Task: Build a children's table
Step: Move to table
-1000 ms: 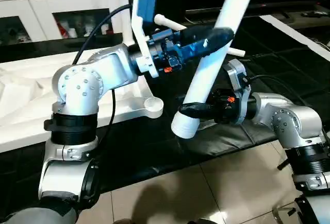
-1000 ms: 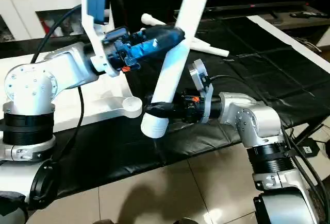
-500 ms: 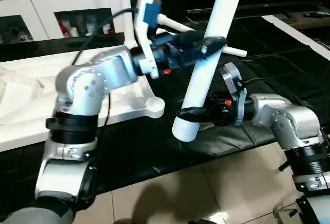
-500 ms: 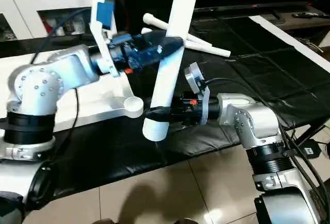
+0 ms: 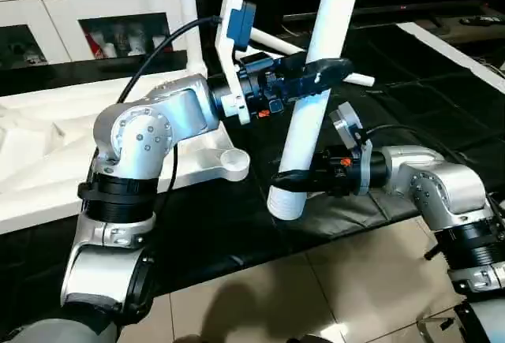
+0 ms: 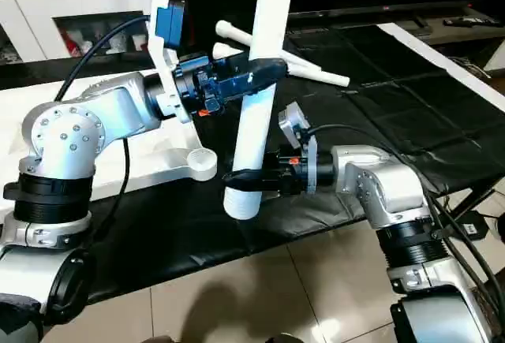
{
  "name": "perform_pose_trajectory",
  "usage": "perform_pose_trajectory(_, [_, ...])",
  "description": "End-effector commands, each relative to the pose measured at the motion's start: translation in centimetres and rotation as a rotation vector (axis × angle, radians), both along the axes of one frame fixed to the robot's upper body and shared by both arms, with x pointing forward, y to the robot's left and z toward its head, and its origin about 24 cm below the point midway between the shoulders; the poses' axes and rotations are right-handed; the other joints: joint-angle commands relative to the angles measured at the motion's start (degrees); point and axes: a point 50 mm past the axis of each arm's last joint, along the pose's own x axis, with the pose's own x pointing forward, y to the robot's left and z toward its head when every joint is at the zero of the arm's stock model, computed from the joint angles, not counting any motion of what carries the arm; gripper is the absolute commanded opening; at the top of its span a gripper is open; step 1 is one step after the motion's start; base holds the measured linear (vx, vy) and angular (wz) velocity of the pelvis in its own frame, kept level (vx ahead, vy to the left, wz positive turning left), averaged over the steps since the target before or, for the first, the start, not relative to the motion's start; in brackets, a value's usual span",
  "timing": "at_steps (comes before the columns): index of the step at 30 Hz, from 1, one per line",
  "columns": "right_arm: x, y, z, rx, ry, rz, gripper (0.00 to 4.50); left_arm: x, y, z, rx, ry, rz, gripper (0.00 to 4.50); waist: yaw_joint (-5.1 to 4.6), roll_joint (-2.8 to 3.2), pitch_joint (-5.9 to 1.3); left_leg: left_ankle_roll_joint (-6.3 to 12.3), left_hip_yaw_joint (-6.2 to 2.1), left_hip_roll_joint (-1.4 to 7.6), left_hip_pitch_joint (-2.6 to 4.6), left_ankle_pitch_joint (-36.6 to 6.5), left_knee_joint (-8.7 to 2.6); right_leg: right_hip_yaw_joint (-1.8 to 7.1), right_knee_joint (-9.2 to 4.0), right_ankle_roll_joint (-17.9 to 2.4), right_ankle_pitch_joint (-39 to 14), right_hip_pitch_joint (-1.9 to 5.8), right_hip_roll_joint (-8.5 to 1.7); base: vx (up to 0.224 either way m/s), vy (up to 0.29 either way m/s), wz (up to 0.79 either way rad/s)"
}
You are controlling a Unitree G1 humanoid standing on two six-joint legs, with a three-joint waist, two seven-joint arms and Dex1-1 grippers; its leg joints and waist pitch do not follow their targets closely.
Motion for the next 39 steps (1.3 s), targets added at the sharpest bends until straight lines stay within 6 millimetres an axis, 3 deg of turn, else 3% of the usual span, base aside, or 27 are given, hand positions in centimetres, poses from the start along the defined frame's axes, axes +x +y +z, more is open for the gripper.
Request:
perform_pose_trajectory(1, [0.4, 0.0, 0.8, -0.012, -0.037, -0.007, 1.93, -0.1, -0.2, -0.4, 0.019, 0.006, -0.002, 2.62, 0.05, -0.57, -4.50, 4.45, 0.45, 1.55, -0.29, -0.6, -3.83, 2.05, -3.39, -14.2, -10.1, 4.42, -2.49, 0.000, 0.000, 0.00])
perform_pose_trajectory(12, [0.5, -0.1, 0.8, -0.020, -0.042, -0.010, 1.92, -0.1, -0.3, -0.6, 0.032, 0.013, 0.002, 1.86, 0.02, -0.62, -4.45, 4.60, 0.45, 1.55, -0.33, -0.6, -3.85, 2.06, -3.43, -14.1, -10.6, 4.39, -2.48, 0.000, 0.000, 0.00])
perform_pose_trajectory(22, [1.1, -0.1, 1.2, -0.015, -0.068, -0.054, 1.91, 0.4, 0.3, -0.2, -0.005, 0.027, 0.029, 1.76, -0.04, -0.67, -4.45, 4.61, 0.47, 1.47, -0.42, -0.4, -3.81, 2.03, -3.45, -14.1, -10.5, 4.41, -2.49, 0.000, 0.000, 0.00])
perform_pose_trajectory(23, [1.2, -0.1, 1.2, -0.009, -0.062, -0.062, 2.47, 0.4, 0.3, -0.2, -0.004, 0.024, 0.035, 1.75, -0.13, -0.71, -4.44, 4.60, 0.48, 1.43, -0.39, -0.8, -3.82, 2.00, -3.52, -14.0, -11.2, 4.36, -2.45, 0.000, 0.000, 0.00])
perform_pose_trajectory(29, [1.2, 0.0, 1.4, -0.005, -0.069, -0.063, 3.04, 0.4, 0.6, 0.2, -0.012, 0.014, 0.028, 1.75, -0.06, -0.54, -4.54, 4.91, 0.45, 1.57, -0.29, 0.4, -3.80, 2.02, -3.19, -14.7, -8.7, 4.29, -2.44, 0.000, 0.000, 0.00])
perform_pose_trajectory(39, [0.8, 0.2, 1.5, 0.037, -0.038, -0.019, 3.07, -0.1, 0.3, 0.6, -0.026, -0.004, -0.024, 1.75, 0.02, -0.57, -4.47, 4.66, 0.47, 1.54, -0.30, -0.8, -3.87, 2.06, -3.38, -14.4, -10.3, 4.40, -2.51, 0.000, 0.000, 0.00])
